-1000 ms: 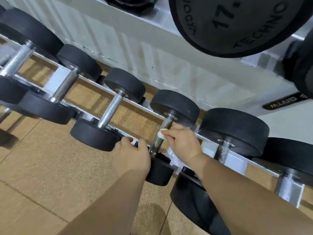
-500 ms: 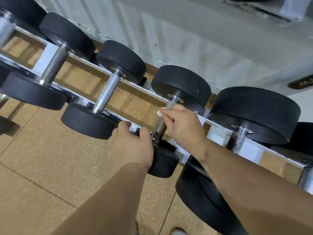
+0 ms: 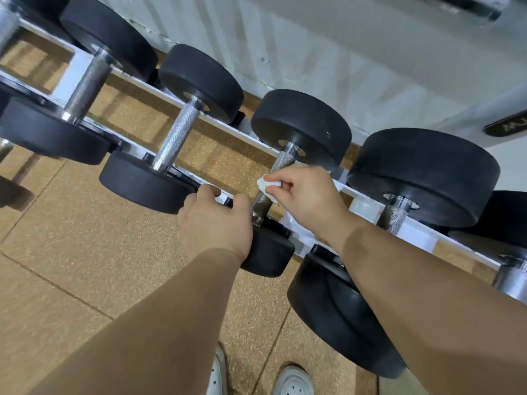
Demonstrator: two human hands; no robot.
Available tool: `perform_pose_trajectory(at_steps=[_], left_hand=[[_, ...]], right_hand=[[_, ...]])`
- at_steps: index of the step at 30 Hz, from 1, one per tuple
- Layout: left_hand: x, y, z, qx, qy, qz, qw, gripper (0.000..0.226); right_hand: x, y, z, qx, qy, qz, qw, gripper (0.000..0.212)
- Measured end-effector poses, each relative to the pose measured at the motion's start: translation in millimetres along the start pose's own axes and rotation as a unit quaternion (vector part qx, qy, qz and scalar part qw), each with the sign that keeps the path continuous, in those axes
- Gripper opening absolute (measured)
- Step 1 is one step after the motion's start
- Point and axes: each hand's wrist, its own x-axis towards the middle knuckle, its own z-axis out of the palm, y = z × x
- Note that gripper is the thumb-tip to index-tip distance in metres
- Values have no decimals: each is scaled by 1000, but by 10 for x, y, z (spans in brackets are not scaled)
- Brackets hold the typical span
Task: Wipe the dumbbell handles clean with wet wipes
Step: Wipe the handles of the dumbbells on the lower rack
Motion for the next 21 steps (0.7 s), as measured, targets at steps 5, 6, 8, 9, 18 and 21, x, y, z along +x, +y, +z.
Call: perform_pose_trajectory(at_steps=[5,6,8,9,18,21], left_hand=[[-3,8,-5,0,10,2,1000,57],[-4,15,-7,0,12,1,1000,59],[-11,15,-13,-5,10,-1,1000,59],[-17,11,-15,-8,8,-2,1000,58],[1,-7,-19,13,-2,-2,1000,51],[12,-19,-10,6,0,1,1000,53]], right_hand=[[-156,-44,142,-7,42,-31,999,22],[-171,-51,156,-15,19,-48,999,24],[-152,-59,139,-36,-23,-72,996,27],[-135,-44,125,-44,-32,-84,995,29],[-52,-42,74,14,112,43,993,20],[-82,-107,101,111,156,145,971,24]])
